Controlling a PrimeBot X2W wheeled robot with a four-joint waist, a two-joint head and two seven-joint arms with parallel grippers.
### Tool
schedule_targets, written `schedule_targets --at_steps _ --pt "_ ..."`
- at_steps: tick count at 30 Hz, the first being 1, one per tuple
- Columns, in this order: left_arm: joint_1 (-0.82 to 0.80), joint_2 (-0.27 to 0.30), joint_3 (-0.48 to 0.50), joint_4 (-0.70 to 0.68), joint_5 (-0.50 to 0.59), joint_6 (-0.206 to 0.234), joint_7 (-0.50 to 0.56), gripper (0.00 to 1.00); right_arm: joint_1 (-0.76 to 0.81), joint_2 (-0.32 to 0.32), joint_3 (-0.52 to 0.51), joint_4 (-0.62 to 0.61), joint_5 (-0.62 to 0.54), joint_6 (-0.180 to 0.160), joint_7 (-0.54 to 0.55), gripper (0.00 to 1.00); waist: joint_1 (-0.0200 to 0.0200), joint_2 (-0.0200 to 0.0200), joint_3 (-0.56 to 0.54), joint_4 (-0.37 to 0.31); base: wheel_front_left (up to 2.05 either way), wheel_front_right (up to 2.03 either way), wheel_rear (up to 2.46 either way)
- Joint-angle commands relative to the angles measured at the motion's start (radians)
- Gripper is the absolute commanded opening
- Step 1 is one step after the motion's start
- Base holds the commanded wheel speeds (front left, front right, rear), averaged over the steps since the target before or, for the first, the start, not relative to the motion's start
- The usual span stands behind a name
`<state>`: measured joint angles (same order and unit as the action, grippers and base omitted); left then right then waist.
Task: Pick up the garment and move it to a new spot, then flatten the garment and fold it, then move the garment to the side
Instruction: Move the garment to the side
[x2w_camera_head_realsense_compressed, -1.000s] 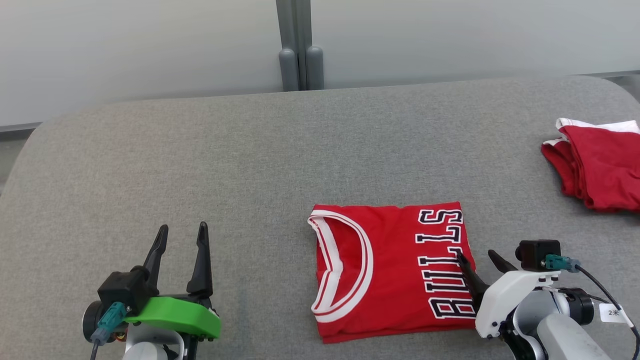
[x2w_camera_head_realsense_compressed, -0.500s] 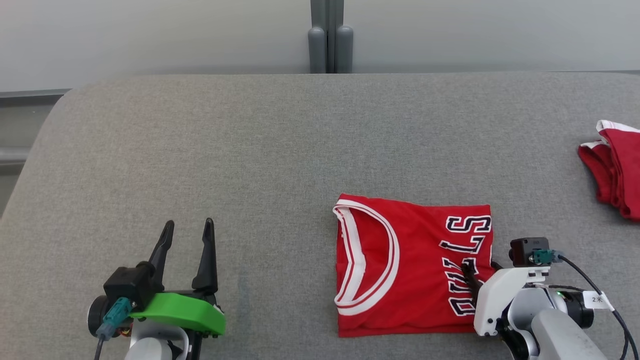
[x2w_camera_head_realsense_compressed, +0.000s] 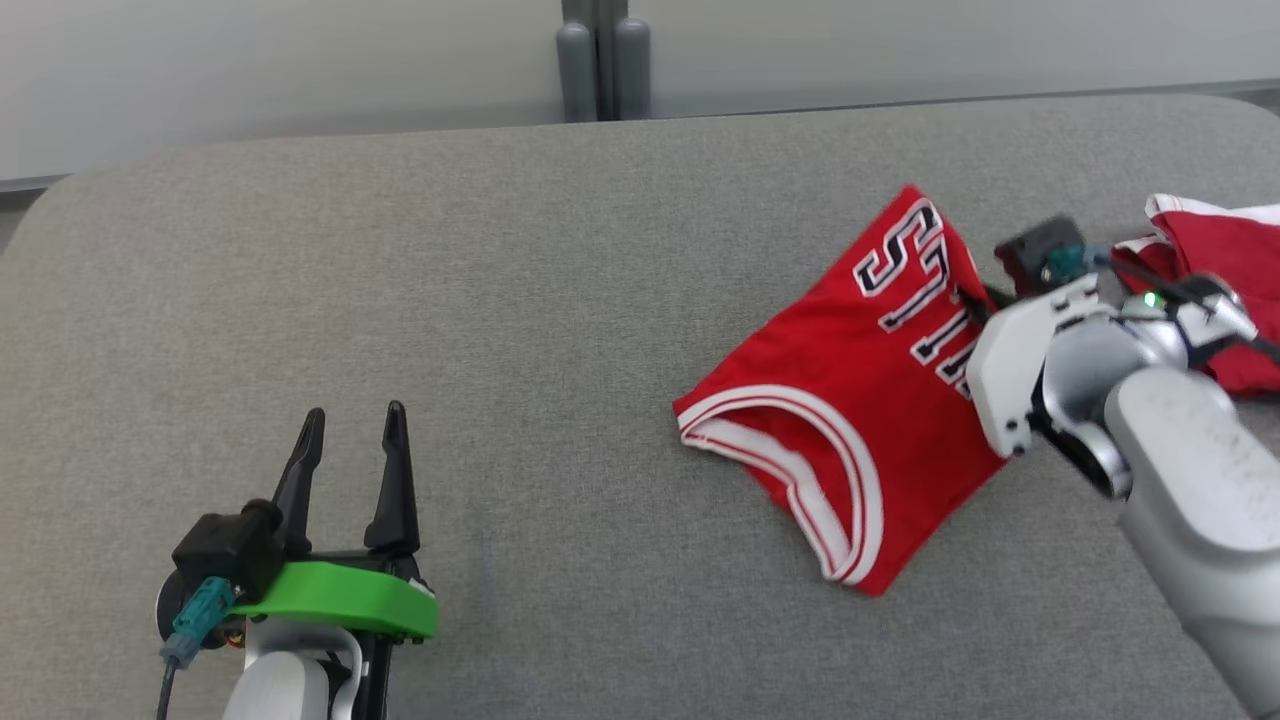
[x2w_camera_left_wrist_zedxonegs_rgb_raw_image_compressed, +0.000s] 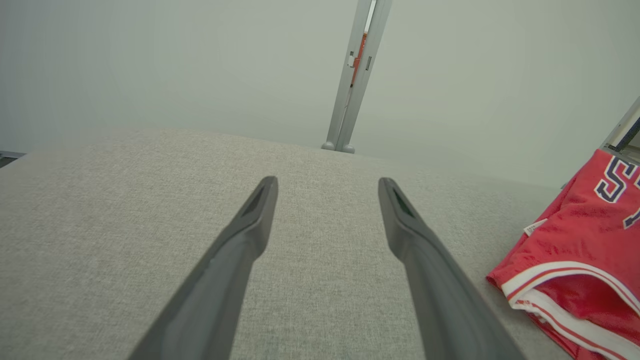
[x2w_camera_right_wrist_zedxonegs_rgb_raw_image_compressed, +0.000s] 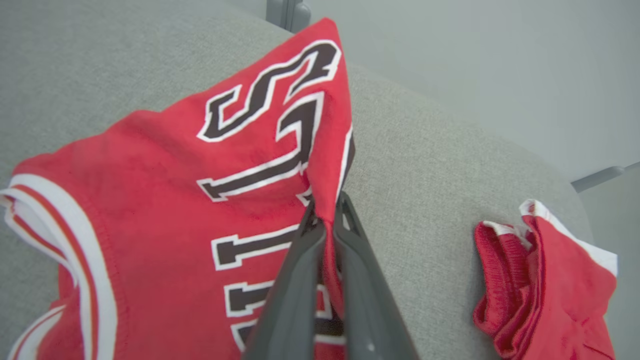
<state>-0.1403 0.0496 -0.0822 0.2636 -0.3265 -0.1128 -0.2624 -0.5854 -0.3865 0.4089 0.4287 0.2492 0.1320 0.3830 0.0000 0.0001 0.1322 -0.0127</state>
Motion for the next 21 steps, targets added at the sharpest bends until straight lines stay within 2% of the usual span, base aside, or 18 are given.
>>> schedule_targets --at_steps 1,9,21 --pt "-0.028 0.002 -0.005 -0.011 -0.015 0.006 -0.002 1.00 -0.049 -0.011 0.007 -0.007 0.026 -0.002 0.015 0.00 0.0000 -0.0001 0.055 -0.056 0.00 0.00 0.00" --pt "-0.089 0.003 -0.049 -0.047 -0.002 0.003 -0.002 1.00 -0.230 -0.087 0.043 0.000 0.088 -0.002 0.081 0.00 0.0000 -0.0001 0.153 -0.128 0.00 0.00 0.00" --pt "-0.131 0.003 -0.004 -0.110 0.080 -0.012 -0.002 1.00 -0.287 -0.182 -0.060 -0.025 0.103 -0.002 0.064 0.00 0.0000 -0.0001 0.244 -0.238 0.00 0.00 0.00"
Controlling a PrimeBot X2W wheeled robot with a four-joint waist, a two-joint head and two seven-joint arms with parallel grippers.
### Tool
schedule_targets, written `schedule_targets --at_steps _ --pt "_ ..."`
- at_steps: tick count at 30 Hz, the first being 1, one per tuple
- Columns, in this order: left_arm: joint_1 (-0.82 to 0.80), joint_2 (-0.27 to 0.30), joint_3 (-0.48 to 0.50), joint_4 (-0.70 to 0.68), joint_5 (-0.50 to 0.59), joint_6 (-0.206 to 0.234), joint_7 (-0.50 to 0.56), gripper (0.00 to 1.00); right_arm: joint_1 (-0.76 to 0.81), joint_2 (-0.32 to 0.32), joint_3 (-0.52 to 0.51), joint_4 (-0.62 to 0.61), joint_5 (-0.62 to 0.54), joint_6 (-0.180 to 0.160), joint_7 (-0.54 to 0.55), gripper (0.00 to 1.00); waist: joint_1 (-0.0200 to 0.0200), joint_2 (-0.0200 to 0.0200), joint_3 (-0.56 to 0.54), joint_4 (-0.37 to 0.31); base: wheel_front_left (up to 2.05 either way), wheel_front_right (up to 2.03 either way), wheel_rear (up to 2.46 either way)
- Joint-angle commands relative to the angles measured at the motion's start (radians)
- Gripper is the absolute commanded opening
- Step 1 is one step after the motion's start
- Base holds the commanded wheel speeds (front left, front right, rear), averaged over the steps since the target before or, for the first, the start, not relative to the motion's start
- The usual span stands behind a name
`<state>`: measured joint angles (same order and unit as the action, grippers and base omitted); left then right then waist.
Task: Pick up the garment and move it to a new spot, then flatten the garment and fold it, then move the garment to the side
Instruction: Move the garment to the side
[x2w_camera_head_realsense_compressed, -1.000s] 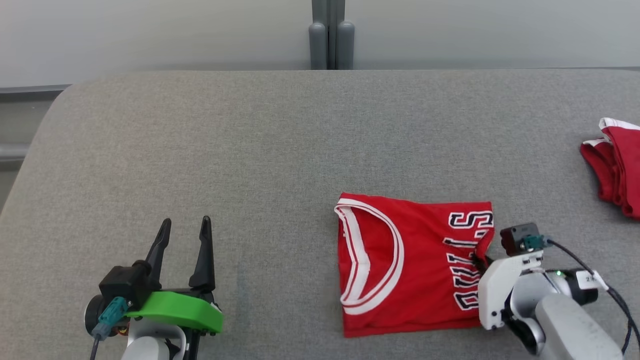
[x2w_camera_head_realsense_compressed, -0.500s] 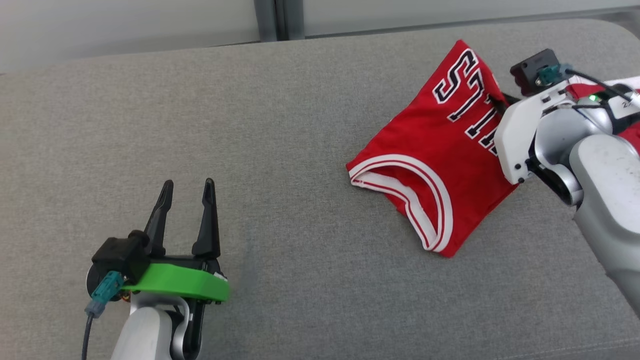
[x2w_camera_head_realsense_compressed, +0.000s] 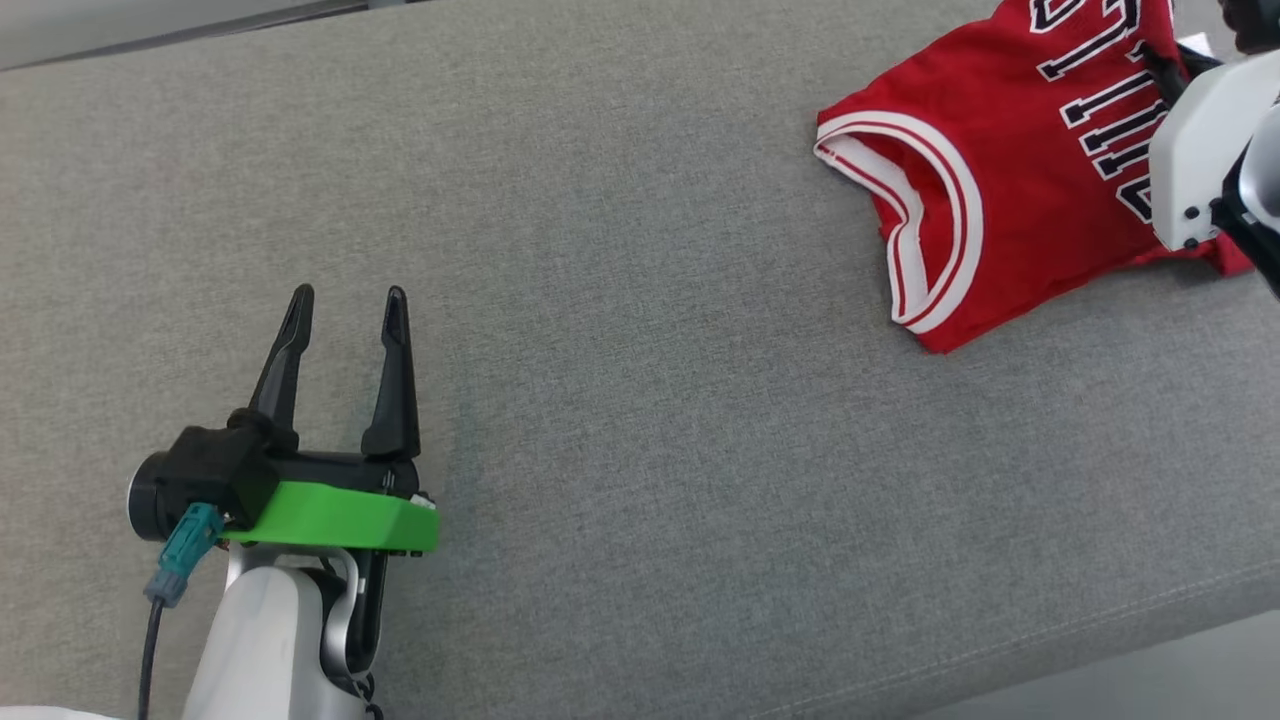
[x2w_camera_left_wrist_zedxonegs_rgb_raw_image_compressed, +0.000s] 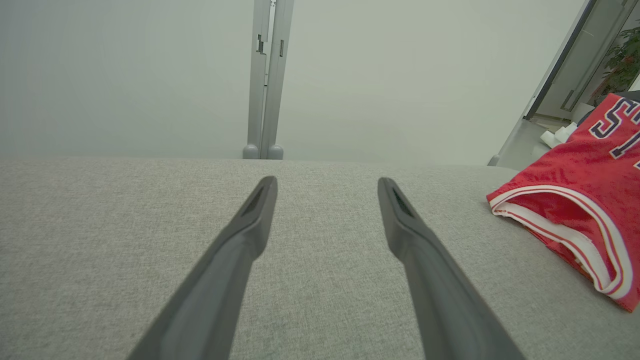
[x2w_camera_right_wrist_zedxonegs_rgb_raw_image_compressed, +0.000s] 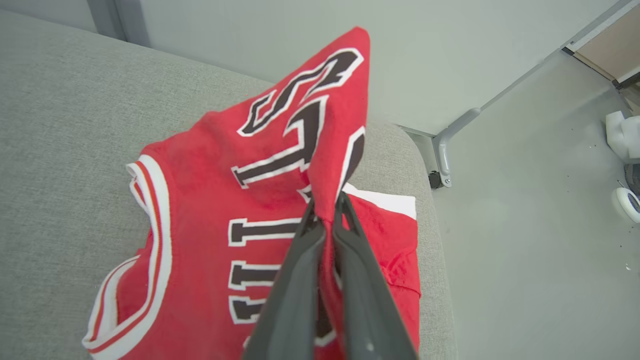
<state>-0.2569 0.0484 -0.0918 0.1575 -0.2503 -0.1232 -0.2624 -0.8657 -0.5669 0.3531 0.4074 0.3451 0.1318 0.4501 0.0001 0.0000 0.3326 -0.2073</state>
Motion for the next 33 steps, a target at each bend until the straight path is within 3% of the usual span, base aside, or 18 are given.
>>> schedule_targets --at_steps 1,7,12,17,21,22,23,29,33 --pt "-0.017 0.004 0.007 -0.008 0.009 -0.003 -0.002 1.00 -0.005 -0.010 -0.016 -0.008 0.014 -0.002 -0.006 0.00 -0.0001 0.0000 0.051 -0.047 0.00 0.00 0.00" --pt "-0.033 0.013 0.002 -0.030 0.051 -0.007 -0.002 1.00 -0.004 -0.087 -0.082 0.019 -0.010 -0.002 -0.038 0.00 -0.0001 0.0000 0.116 -0.048 0.00 0.00 0.00" --pt "-0.054 0.028 -0.013 -0.043 0.064 -0.009 -0.002 1.00 0.012 -0.164 -0.118 0.060 -0.084 -0.002 -0.099 0.00 -0.0001 0.0000 0.167 -0.010 0.00 0.00 0.00" --pt "-0.064 0.048 -0.031 -0.063 0.059 -0.009 -0.002 1.00 0.042 -0.198 -0.206 0.150 -0.165 -0.002 -0.176 0.00 -0.0001 0.0000 0.205 0.038 0.00 0.00 0.00" --pt "-0.065 0.061 -0.034 -0.075 0.055 -0.009 -0.002 1.00 0.064 -0.181 -0.273 0.211 -0.234 -0.002 -0.256 0.00 -0.0001 0.0000 0.222 0.062 0.00 0.00 0.00" --pt "-0.062 0.064 -0.036 -0.076 0.054 -0.009 -0.002 1.00 0.066 -0.180 -0.286 0.219 -0.256 -0.002 -0.281 0.32 -0.0001 0.0000 0.223 0.065 0.00 0.00 0.00" --pt "-0.057 0.068 -0.037 -0.078 0.053 -0.009 -0.002 1.00 0.068 -0.179 -0.301 0.226 -0.291 -0.002 -0.314 1.00 -0.0001 0.0000 0.221 0.068 0.00 0.00 0.00" --pt "-0.029 0.071 -0.031 -0.068 0.052 -0.009 -0.002 1.00 0.088 -0.110 -0.382 0.270 -0.437 -0.002 -0.392 1.00 -0.0001 0.0000 0.176 0.063 0.00 0.00 0.00" --pt "-0.009 0.060 -0.024 -0.059 0.050 -0.009 -0.002 1.00 0.112 -0.039 -0.424 0.258 -0.449 -0.002 -0.447 1.00 -0.0001 0.0000 0.115 0.057 0.00 0.00 0.00"
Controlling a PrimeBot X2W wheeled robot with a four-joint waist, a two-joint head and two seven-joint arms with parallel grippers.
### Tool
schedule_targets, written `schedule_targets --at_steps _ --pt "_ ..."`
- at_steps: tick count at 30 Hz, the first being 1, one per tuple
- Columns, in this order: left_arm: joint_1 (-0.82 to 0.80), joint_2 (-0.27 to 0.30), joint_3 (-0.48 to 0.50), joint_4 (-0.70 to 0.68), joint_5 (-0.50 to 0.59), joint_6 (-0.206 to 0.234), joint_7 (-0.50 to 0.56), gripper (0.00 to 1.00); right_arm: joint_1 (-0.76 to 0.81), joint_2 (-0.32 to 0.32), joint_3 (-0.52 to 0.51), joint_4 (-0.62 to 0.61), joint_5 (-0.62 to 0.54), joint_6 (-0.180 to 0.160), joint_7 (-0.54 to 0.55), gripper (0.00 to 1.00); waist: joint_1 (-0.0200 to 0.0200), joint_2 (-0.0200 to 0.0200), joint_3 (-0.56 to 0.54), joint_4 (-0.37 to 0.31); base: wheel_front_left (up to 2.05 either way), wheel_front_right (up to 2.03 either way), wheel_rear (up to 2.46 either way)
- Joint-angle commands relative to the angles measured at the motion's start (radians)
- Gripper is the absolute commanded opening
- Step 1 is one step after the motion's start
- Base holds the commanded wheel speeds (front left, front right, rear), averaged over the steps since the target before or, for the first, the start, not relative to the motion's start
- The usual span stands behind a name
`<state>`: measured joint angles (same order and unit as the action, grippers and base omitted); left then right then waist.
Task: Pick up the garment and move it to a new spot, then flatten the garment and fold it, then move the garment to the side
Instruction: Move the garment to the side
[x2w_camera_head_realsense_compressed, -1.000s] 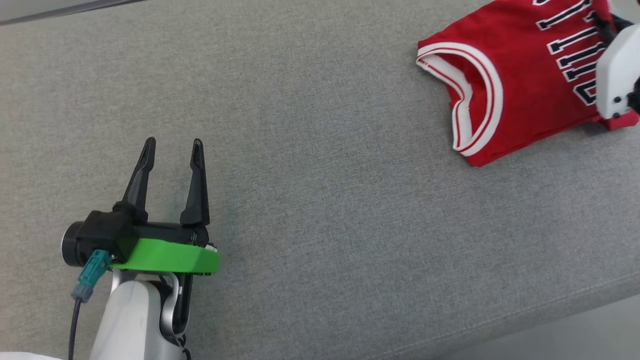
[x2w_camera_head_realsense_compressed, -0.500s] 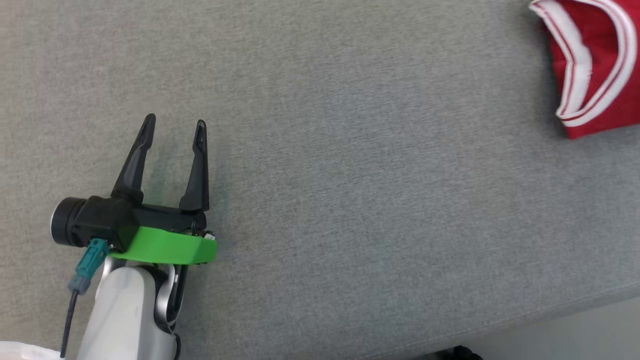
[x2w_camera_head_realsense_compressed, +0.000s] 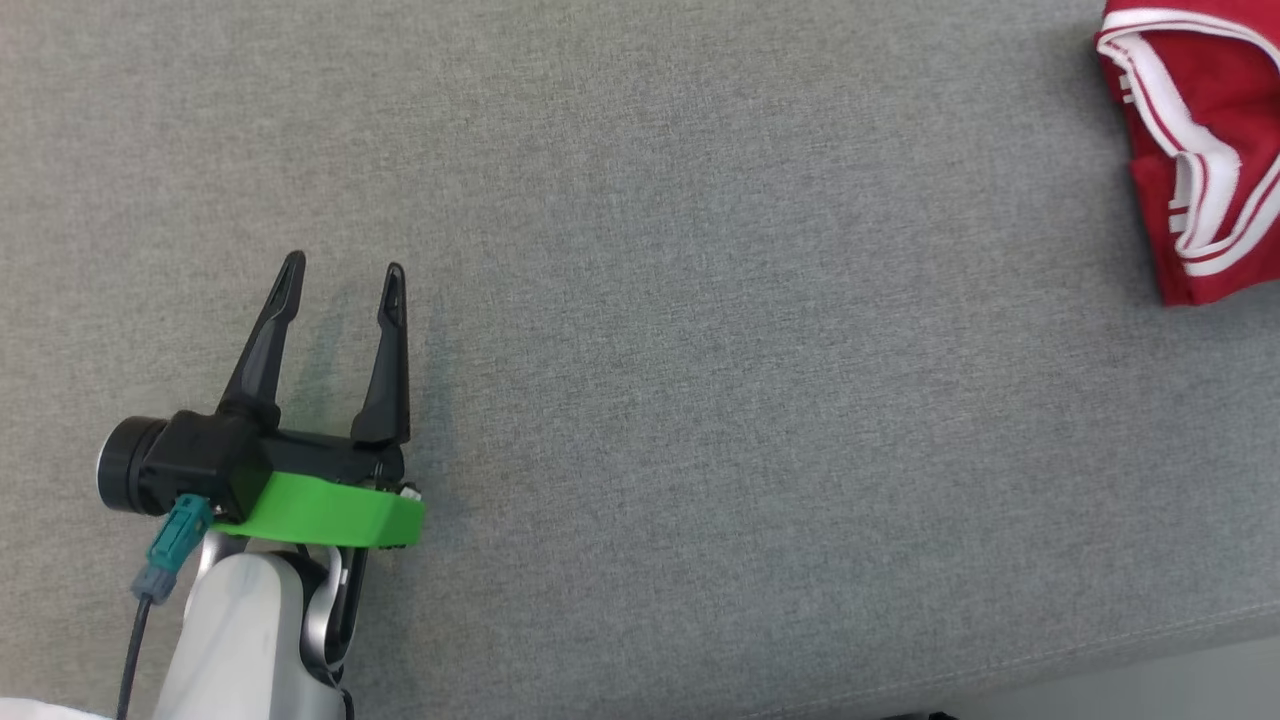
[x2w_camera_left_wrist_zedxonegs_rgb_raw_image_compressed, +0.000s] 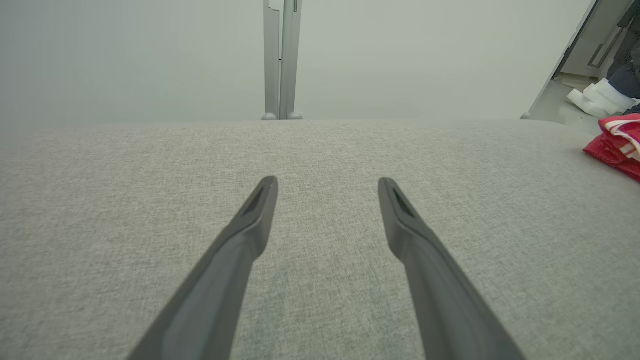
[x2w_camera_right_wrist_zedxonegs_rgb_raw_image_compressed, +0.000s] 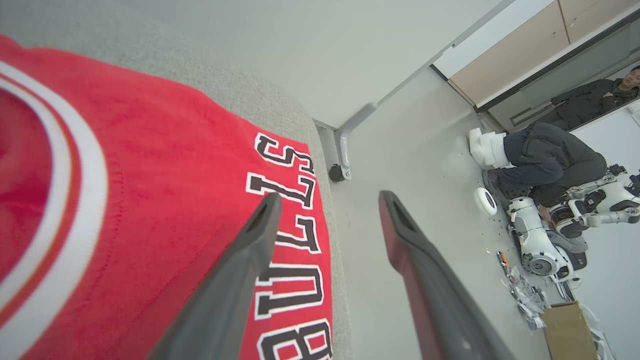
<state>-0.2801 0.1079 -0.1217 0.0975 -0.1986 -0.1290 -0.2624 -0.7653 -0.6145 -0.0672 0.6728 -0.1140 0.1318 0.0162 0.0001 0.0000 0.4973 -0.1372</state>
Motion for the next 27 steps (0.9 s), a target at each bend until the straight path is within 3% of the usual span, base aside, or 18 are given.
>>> schedule_targets --at_steps 1,8,16,27 --pt "0.017 -0.003 0.009 0.005 -0.006 -0.003 -0.002 1.00 0.017 0.034 -0.018 -0.018 0.033 -0.002 -0.043 1.00 -0.0001 0.0000 -0.067 -0.015 0.00 0.00 0.00" --pt "0.078 -0.027 0.050 0.031 -0.005 -0.003 -0.002 1.00 0.140 0.192 0.039 -0.116 0.205 -0.002 -0.219 1.00 -0.0001 0.0000 -0.203 -0.020 0.00 0.00 0.00" --pt "0.130 -0.048 0.122 0.093 -0.008 0.005 -0.002 1.00 0.327 0.281 0.217 -0.238 0.407 -0.002 -0.279 1.00 -0.0001 0.0000 -0.343 -0.005 0.00 0.00 0.00" --pt "0.203 -0.056 0.182 0.166 -0.046 0.017 -0.002 1.00 0.466 0.426 0.281 -0.314 0.392 -0.002 -0.281 1.00 -0.0001 0.0000 -0.458 0.026 0.00 0.00 0.00"
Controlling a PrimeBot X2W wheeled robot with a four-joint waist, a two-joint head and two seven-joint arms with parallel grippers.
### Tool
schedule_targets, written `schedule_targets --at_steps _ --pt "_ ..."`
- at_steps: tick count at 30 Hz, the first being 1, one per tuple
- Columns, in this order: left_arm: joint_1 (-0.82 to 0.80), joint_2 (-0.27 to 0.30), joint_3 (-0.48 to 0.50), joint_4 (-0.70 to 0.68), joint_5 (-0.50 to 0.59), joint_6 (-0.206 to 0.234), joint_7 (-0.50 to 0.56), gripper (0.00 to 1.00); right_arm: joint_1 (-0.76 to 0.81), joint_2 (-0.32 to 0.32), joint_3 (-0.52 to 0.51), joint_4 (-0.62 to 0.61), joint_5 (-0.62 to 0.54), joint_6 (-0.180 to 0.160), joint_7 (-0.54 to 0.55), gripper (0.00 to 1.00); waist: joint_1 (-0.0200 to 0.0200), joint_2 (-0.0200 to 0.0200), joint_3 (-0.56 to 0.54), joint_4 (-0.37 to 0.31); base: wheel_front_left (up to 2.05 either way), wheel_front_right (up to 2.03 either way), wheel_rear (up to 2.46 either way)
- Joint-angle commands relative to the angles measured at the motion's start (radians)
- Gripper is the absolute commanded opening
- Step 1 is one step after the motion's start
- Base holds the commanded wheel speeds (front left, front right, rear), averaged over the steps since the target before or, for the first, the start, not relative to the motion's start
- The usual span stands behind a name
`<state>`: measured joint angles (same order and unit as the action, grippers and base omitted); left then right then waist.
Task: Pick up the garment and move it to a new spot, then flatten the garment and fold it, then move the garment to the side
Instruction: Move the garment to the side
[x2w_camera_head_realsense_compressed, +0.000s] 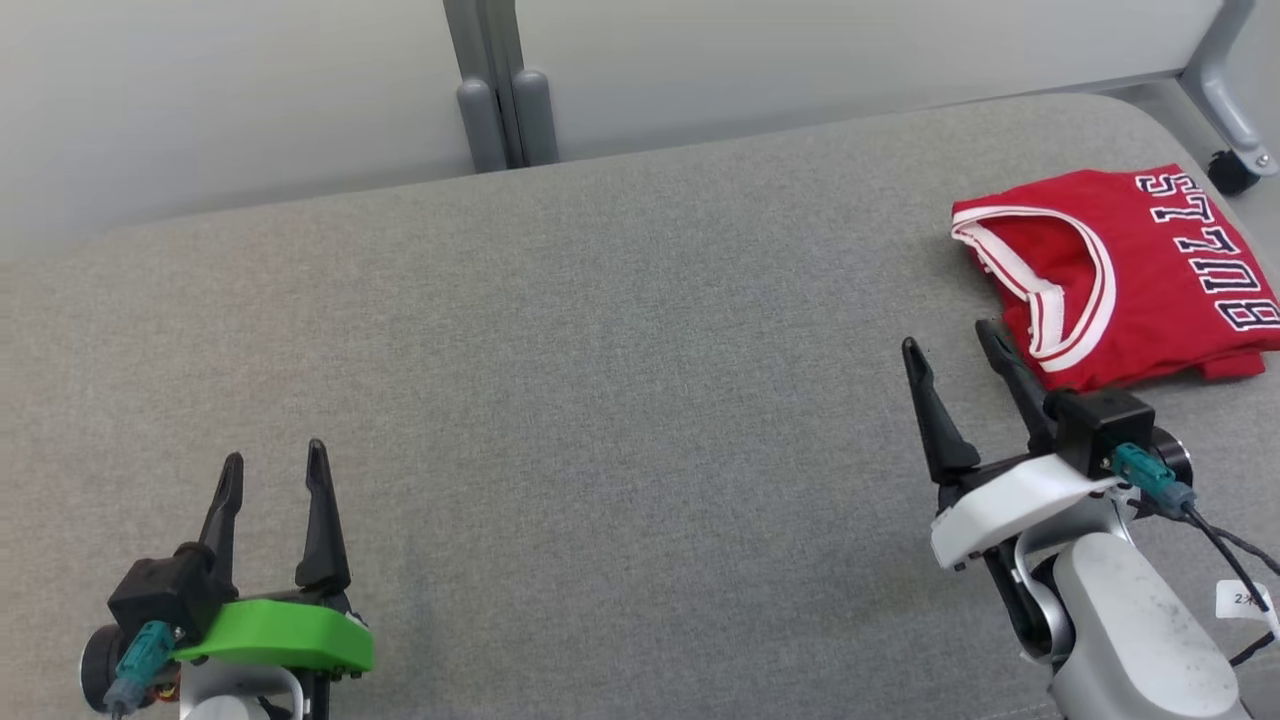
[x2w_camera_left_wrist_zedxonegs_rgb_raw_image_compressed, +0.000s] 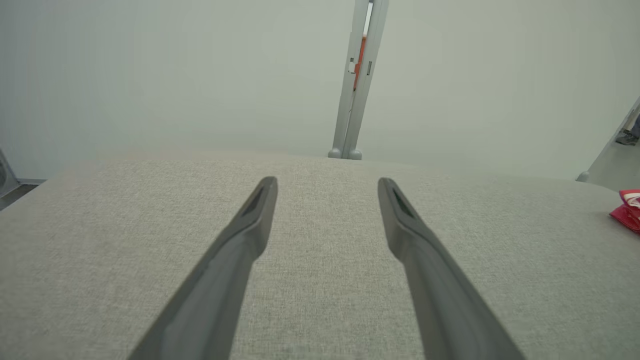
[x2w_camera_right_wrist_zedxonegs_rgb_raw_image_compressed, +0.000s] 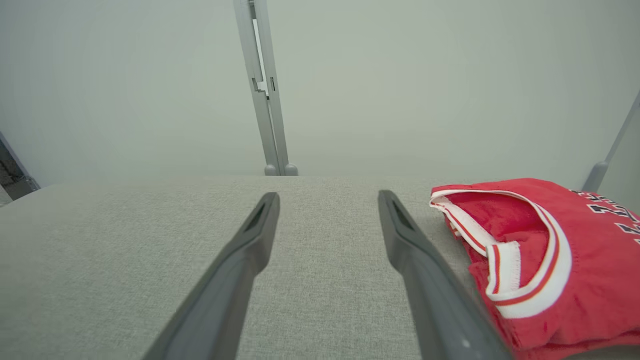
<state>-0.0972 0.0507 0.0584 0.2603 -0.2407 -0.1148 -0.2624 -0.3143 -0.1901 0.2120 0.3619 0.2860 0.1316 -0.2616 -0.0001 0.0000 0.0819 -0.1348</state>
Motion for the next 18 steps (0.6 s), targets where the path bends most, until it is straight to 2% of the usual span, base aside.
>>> schedule_targets --at_steps 1,5,11,18 --pt "0.025 0.001 0.003 0.009 -0.007 0.007 -0.002 1.00 0.027 0.006 0.000 -0.006 -0.014 -0.002 -0.004 1.00 0.0001 0.0000 -0.049 0.028 0.00 0.00 0.00" --pt "0.045 0.001 0.009 0.027 -0.023 0.015 -0.002 1.00 0.068 0.021 -0.034 -0.026 -0.031 -0.002 -0.004 1.00 0.0001 0.0000 -0.065 0.046 0.00 0.00 0.00" --pt "0.074 0.001 -0.005 0.039 -0.033 0.006 -0.002 1.00 0.145 0.053 -0.147 -0.056 -0.034 -0.002 -0.004 1.00 0.0001 0.0000 -0.080 0.076 0.00 0.00 0.00" --pt "0.087 0.001 -0.019 0.037 -0.045 -0.001 -0.002 1.00 0.168 0.047 -0.164 -0.036 -0.060 -0.002 -0.004 1.00 0.0001 0.0000 -0.089 0.091 0.00 0.00 0.00"
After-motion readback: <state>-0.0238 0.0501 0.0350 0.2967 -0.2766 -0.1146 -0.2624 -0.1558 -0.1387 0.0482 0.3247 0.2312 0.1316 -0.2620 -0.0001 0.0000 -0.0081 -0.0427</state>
